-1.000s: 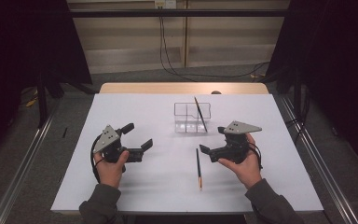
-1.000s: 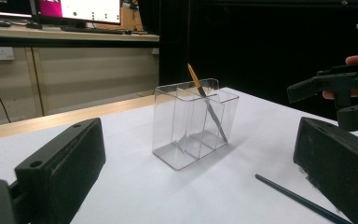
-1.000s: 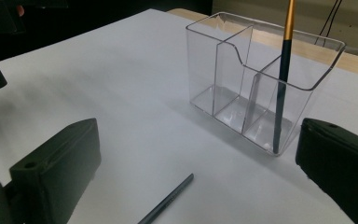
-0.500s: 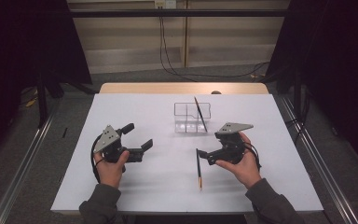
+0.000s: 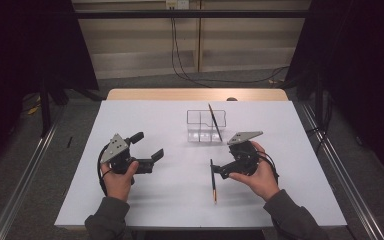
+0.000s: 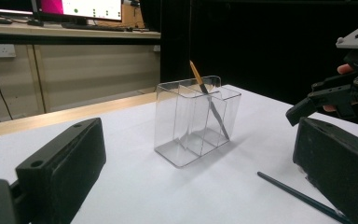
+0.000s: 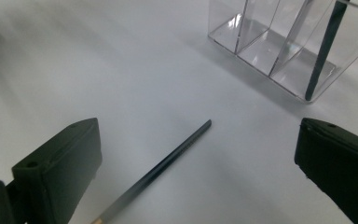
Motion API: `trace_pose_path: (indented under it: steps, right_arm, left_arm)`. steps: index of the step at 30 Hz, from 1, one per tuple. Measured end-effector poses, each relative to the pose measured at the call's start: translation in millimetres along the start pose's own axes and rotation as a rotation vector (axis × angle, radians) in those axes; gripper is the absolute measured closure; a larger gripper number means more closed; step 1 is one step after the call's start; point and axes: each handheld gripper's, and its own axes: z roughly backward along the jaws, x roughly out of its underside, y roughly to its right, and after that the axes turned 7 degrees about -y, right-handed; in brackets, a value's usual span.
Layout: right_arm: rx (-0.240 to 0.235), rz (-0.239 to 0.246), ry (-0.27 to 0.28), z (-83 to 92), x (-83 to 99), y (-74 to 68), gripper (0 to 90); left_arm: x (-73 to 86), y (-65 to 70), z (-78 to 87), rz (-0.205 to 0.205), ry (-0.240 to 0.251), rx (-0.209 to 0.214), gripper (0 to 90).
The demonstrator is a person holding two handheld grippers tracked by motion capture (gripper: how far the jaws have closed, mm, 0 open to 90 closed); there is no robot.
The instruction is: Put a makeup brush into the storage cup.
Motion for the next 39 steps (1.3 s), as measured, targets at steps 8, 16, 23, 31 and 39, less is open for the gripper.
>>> trace_pose_path:
  steps: [8,16,23,31,39]
  right_arm:
    - [-0.018,0.021,-0.077,-6.6,-2.5,-4.4,1.2]
    - [-0.030,0.071,-0.146,-12.2,-5.5,-9.0,2.3]
    - [-0.023,0.060,-0.208,-14.2,-5.3,-9.5,2.5]
    - [-0.020,0.058,-0.262,-17.2,-4.7,-10.7,3.3]
    - [-0.020,0.074,-0.290,-19.3,-6.1,-15.1,4.1]
  left_arm:
    - [-0.1,-0.5,0.1,0.003,0.005,-0.003,2.2]
    - [-0.4,-1.7,0.3,-0.009,-0.002,-0.004,2.3]
    - [-0.3,-1.2,-0.5,-0.006,0.000,-0.004,2.3]
    - [-0.2,0.3,-1.6,-0.005,-0.008,-0.008,2.3]
    - [-0.3,0.3,-1.5,-0.007,-0.010,-0.009,2.4]
